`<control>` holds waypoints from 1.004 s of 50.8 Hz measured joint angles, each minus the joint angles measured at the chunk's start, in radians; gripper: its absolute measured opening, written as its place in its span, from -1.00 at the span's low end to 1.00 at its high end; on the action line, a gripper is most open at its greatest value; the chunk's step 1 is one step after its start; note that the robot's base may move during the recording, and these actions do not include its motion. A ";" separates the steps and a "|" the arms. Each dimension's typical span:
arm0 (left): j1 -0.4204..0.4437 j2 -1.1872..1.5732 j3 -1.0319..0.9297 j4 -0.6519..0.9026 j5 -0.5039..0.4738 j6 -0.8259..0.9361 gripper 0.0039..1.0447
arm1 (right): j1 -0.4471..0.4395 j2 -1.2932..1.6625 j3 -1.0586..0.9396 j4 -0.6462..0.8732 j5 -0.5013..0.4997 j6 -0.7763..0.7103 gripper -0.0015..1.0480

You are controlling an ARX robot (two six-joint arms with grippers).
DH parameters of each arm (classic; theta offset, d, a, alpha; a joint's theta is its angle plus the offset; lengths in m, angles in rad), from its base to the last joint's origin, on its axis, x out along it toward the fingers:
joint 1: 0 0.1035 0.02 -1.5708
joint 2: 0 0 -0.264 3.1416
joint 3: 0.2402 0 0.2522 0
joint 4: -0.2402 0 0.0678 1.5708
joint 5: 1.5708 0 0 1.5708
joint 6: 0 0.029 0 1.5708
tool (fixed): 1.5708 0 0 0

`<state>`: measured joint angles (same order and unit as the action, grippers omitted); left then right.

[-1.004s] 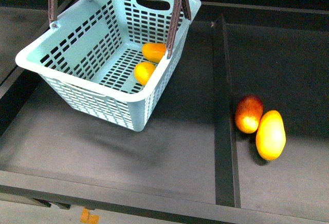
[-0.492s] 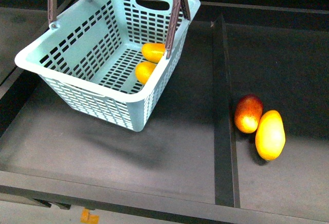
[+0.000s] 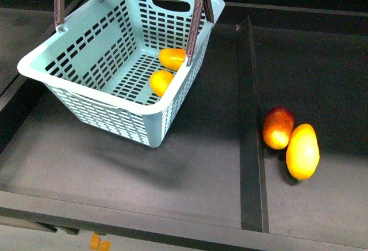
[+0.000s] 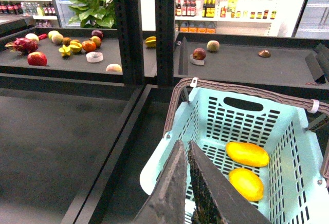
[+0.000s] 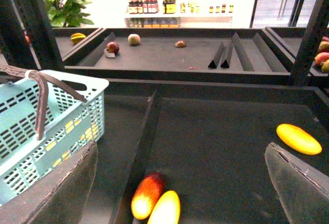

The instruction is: Pick lemon and mango into basket

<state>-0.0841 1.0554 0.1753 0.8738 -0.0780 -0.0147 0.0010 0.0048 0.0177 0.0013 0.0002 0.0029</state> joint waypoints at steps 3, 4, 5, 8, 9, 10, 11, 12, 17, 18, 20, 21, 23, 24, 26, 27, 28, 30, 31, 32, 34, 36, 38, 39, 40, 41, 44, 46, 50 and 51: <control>0.017 -0.039 -0.023 -0.019 0.014 0.000 -0.95 | 0.000 0.000 0.000 0.000 0.000 0.000 0.83; 0.032 -0.053 -0.030 -0.026 0.050 0.001 -0.95 | 0.000 0.000 0.000 0.000 0.000 0.000 0.83; 0.047 -0.066 -0.037 -0.033 0.061 0.001 -0.95 | 0.000 0.000 0.000 0.000 0.000 0.000 0.83; 0.072 -0.106 -0.056 -0.055 0.068 0.002 -0.95 | 0.000 0.000 0.000 0.000 0.000 0.000 0.83; 0.077 -0.120 -0.061 -0.062 0.068 0.002 -0.95 | 0.000 0.000 0.000 0.000 0.000 0.000 0.83; 0.079 -0.133 -0.066 -0.070 0.069 0.002 -0.95 | 0.000 0.000 0.000 0.000 0.000 0.000 0.83; 0.079 -0.154 -0.073 -0.082 0.072 0.003 -0.95 | 0.000 0.000 0.000 0.000 0.000 0.000 0.83; 0.080 -0.174 -0.080 -0.094 0.077 0.003 -0.95 | 0.000 0.000 0.000 0.000 0.000 0.000 0.83; 0.081 -0.210 -0.132 -0.071 0.077 0.003 -0.95 | 0.000 0.000 0.000 0.000 0.000 0.000 0.83; 0.081 -0.223 -0.142 -0.085 0.078 0.003 -0.95 | 0.000 0.000 0.000 0.000 0.000 0.000 0.83; 0.081 -0.249 -0.150 -0.109 0.078 0.003 -0.95 | 0.000 0.000 0.000 0.000 0.000 0.000 0.83; 0.081 -0.264 -0.152 -0.122 0.079 0.003 -0.95 | 0.000 0.000 0.000 0.000 0.000 0.000 0.83; 0.081 -0.295 -0.156 -0.148 0.079 0.003 -0.95 | 0.000 0.000 0.000 0.000 0.000 0.000 0.83; 0.081 -0.311 -0.158 -0.161 0.078 0.003 -0.95 | 0.000 0.000 0.000 0.000 0.000 0.000 0.83; 0.081 -0.341 -0.159 -0.187 0.078 0.003 -0.95 | 0.000 0.000 0.000 0.000 0.000 0.000 0.83; 0.081 -0.357 -0.159 -0.200 0.078 0.003 -0.95 | 0.000 0.000 0.000 0.000 0.000 0.000 0.83; 0.081 -0.372 -0.159 -0.212 0.078 0.003 -0.95 | 0.000 0.000 0.000 0.000 0.000 0.000 0.83; 0.081 -0.402 -0.159 -0.240 0.078 0.003 -0.95 | 0.000 0.000 0.000 0.000 0.000 0.000 0.83; 0.081 -0.415 -0.159 -0.252 0.078 0.003 -0.95 | 0.000 0.000 0.000 0.000 0.000 0.000 0.83; 0.081 -0.428 -0.159 -0.264 0.078 0.003 -0.95 | 0.000 0.000 0.000 0.000 0.000 0.000 0.83; 0.081 -0.446 -0.159 -0.280 0.078 0.003 -0.95 | 0.000 0.000 0.000 0.000 0.000 0.000 0.83; 0.081 -0.471 -0.159 -0.303 0.078 0.003 -0.95 | 0.000 0.000 0.000 0.000 0.000 0.000 0.83; 0.081 -0.504 -0.159 -0.332 0.078 0.003 -0.95 | 0.000 0.000 0.000 0.000 0.000 0.000 0.83; 0.081 -0.522 -0.160 -0.349 0.078 0.003 -0.95 | 0.000 0.000 0.000 0.000 0.000 0.000 0.83; 0.081 -0.541 -0.160 -0.367 0.078 0.003 -0.95 | 0.000 0.000 0.000 0.000 0.000 0.000 0.83; 0.081 -0.558 -0.160 -0.384 0.078 0.003 -0.95 | 0.000 0.000 0.000 0.000 0.000 0.000 0.83; 0.081 -0.597 -0.160 -0.420 0.078 0.003 -0.95 | 0.000 0.000 0.000 0.000 0.000 0.000 0.83; 0.081 -0.618 -0.160 -0.440 0.078 0.003 -0.95 | 0.000 0.000 0.000 0.000 0.000 0.000 0.83; 0.081 -0.667 -0.160 -0.487 0.078 0.003 -0.95 | 0.000 0.000 0.000 0.000 0.000 0.000 0.83; 0.081 -0.680 -0.160 -0.500 0.078 0.003 -0.95 | 0.000 0.000 0.000 0.000 0.000 0.000 0.83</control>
<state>-0.0032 0.3752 0.0154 0.3737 0.0002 -0.0113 0.0010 0.0048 0.0177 0.0013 0.0002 0.0029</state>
